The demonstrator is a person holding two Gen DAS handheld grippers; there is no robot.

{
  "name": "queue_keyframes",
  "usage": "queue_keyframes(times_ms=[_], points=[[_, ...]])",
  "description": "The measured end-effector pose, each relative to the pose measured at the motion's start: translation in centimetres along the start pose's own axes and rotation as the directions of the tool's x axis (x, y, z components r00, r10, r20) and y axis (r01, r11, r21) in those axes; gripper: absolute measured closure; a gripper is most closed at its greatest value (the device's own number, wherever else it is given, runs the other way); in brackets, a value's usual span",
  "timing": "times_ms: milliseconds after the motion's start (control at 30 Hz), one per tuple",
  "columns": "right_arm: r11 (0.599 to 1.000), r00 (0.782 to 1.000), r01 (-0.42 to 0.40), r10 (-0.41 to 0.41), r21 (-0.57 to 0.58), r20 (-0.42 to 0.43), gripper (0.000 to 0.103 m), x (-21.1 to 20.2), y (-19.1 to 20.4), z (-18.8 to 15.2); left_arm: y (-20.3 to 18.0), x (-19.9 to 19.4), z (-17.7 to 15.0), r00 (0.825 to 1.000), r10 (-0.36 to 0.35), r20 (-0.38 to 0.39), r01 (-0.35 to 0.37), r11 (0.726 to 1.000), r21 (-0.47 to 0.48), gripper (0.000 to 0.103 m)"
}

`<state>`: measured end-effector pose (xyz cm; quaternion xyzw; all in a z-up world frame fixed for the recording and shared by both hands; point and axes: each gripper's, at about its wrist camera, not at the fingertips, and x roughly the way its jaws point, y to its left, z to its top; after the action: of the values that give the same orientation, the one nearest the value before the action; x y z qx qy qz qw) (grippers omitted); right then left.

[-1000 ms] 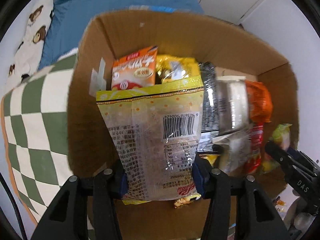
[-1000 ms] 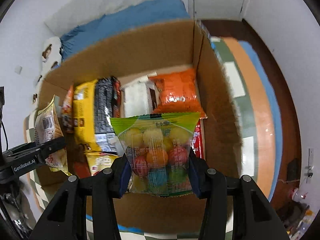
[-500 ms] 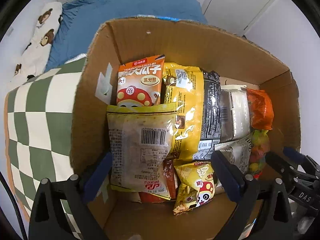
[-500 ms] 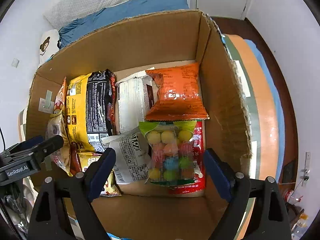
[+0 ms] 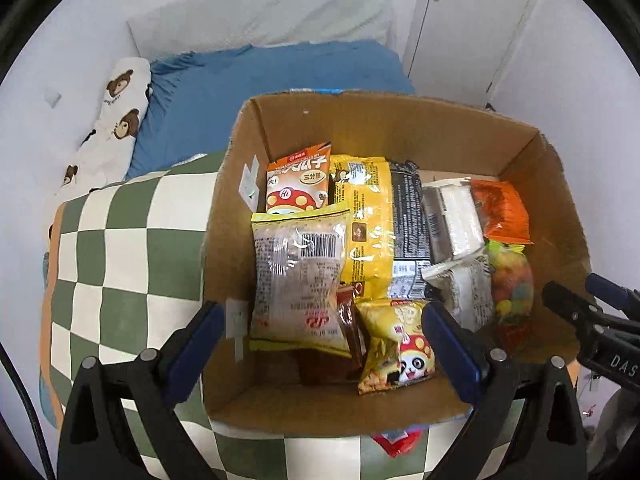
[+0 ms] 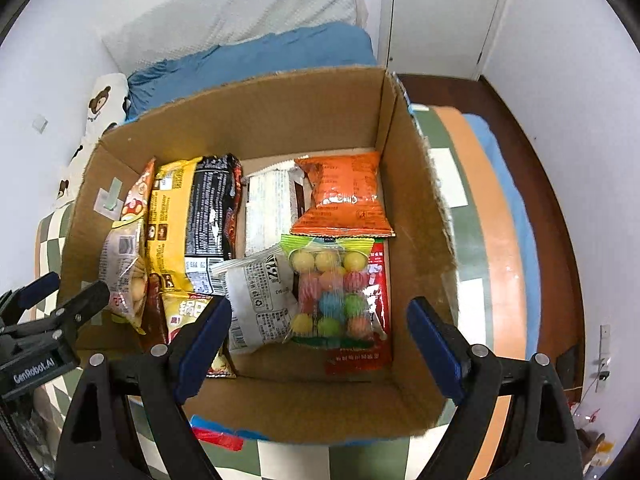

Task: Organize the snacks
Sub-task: 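Carry both bags into the cardboard box and open both tools, then grasp the orange round candy with the left tool while the right grasps the red candy packet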

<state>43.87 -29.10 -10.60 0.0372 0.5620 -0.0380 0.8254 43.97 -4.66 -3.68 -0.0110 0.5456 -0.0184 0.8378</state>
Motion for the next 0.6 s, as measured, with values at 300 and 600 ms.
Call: queue_keyframes(times_ms=[300, 600], points=[[1.000, 0.995, 0.003, -0.002, -0.005, 0.103, 0.011, -4.7, 0.5, -2.2, -0.4, -4.0, -2.4, 0.996, 0.012, 0.091, -0.014, 1.000, 0.013, 0.002], [1.000, 0.976, -0.001, 0.002, -0.003, 0.216, 0.010, -10.7, 0.7, -4.9, -0.4, -10.1, -4.3, 0.978, 0.001, 0.207, -0.002, 1.000, 0.002, 0.002]])
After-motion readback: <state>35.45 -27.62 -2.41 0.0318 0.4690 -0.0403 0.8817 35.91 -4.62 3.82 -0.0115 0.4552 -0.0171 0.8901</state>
